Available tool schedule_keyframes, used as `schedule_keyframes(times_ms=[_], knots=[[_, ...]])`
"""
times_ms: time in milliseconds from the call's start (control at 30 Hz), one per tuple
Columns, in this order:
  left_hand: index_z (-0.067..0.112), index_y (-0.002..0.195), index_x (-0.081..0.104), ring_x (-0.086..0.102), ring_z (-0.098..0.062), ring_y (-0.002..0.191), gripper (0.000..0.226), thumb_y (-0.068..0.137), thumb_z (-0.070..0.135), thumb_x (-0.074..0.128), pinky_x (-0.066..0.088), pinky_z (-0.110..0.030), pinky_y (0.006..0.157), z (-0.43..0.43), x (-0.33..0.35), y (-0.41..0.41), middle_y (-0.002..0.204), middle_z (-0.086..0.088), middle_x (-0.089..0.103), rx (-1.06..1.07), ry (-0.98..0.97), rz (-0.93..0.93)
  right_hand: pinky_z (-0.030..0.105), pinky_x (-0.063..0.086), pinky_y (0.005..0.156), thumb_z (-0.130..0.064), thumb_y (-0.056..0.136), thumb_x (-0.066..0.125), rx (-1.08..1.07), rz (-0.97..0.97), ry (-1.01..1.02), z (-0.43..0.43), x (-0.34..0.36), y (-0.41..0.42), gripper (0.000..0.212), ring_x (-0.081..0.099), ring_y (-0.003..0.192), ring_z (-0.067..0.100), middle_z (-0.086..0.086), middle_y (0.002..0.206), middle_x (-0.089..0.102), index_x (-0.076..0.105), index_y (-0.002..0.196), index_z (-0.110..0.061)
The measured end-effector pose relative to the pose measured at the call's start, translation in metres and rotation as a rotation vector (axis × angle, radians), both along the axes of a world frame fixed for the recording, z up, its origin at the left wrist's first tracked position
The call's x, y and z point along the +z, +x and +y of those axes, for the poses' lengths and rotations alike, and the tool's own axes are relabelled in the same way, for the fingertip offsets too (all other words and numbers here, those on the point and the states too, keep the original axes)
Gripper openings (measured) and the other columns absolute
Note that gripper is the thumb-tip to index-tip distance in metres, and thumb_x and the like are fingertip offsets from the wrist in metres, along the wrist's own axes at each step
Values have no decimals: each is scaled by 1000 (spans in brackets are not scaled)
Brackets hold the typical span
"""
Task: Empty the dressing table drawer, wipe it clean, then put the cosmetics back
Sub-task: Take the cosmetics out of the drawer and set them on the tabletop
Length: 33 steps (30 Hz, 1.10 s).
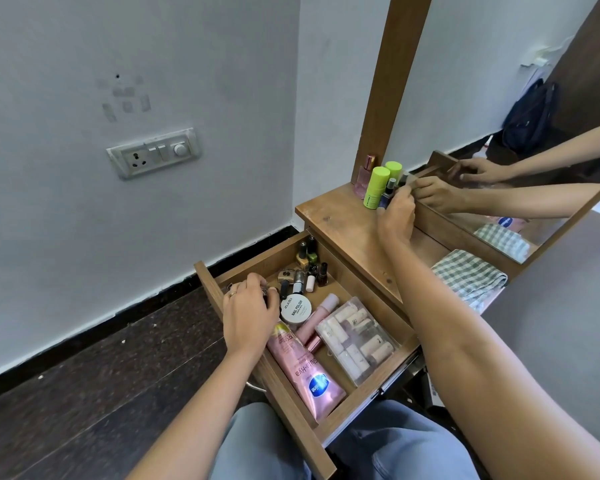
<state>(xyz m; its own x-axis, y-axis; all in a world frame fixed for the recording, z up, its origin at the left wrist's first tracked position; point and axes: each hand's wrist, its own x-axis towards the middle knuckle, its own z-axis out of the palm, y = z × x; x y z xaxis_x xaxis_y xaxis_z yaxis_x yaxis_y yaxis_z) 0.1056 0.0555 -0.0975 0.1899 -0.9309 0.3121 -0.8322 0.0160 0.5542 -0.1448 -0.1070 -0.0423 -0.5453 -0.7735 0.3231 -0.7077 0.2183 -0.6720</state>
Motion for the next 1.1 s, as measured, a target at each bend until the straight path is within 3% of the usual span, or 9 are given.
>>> schedule_keyframes(times_ms=[133, 200, 300, 467, 667, 833, 933, 1000, 1100], knots=[[13, 98, 63, 60, -15, 85, 14, 91, 24, 58, 44, -33, 85, 0, 0, 1, 86, 0, 67, 4, 1, 5, 38, 46, 90, 4, 83, 58, -86, 80, -156, 24, -3, 22, 36, 50, 109, 33, 18, 121, 49, 47, 117, -2], [14, 98, 63, 60, -15, 85, 13, 91, 24, 58, 43, -33, 85, 0, 0, 1, 86, 0, 67, 2, -4, 11, 44, 48, 86, 4, 85, 52, 61, 179, -194, 44, -9, 41, 26, 51, 100, 34, 20, 114, 52, 51, 111, -1], [14, 97, 62, 60, -16, 86, 13, 91, 25, 57, 43, -33, 85, 0, 0, 1, 87, 1, 67, 0, -2, 0, 39, 45, 85, -6, 94, 44, 477, 361, 40, 76, -25, 76, 23, 53, 102, 35, 19, 115, 55, 54, 115, -1], [14, 97, 61, 60, -17, 85, 13, 91, 26, 57, 42, -33, 84, 1, 1, 0, 86, 1, 66, -3, 4, -6, 30, 48, 87, -4, 90, 55, 552, 612, 305, 98, -51, 100, 37, 51, 116, 26, 12, 126, 50, 45, 126, -6], [15, 97, 62, 60, -16, 85, 13, 91, 26, 58, 44, -34, 85, 0, 2, 1, 85, 2, 66, 6, 13, -3, 30, 50, 86, 4, 93, 48, 564, 584, 401, 96, -51, 95, 31, 61, 109, 26, 13, 122, 55, 48, 122, -5], [15, 96, 62, 60, -15, 84, 12, 91, 26, 57, 43, -33, 84, 1, 1, 1, 84, 3, 66, 3, 4, -10, 31, 50, 74, 2, 93, 45, 553, 548, 235, 98, -31, 92, 21, 64, 93, 26, 12, 107, 62, 54, 110, -7], [15, 94, 62, 59, -15, 82, 12, 91, 25, 58, 43, -32, 82, 1, 1, 1, 83, 2, 66, 2, -1, -13, 33, 51, 66, -3, 90, 48, 525, 318, 127, 94, 9, 76, 14, 60, 76, 24, 11, 89, 66, 60, 95, -8], [14, 94, 62, 58, -14, 81, 12, 91, 24, 59, 42, -31, 81, 1, 1, 1, 83, 1, 66, 1, -7, -6, 36, 51, 67, -5, 88, 54, 464, 208, 52, 86, 40, 54, 7, 59, 76, 24, 10, 86, 63, 60, 89, -7], [14, 93, 62, 59, -14, 81, 11, 91, 24, 59, 40, -29, 80, 0, 0, 1, 83, 1, 66, 6, -9, -6, 35, 47, 64, 0, 83, 55, 341, 283, 51, 67, 70, 19, 9, 59, 79, 32, 17, 87, 63, 62, 88, -2]])
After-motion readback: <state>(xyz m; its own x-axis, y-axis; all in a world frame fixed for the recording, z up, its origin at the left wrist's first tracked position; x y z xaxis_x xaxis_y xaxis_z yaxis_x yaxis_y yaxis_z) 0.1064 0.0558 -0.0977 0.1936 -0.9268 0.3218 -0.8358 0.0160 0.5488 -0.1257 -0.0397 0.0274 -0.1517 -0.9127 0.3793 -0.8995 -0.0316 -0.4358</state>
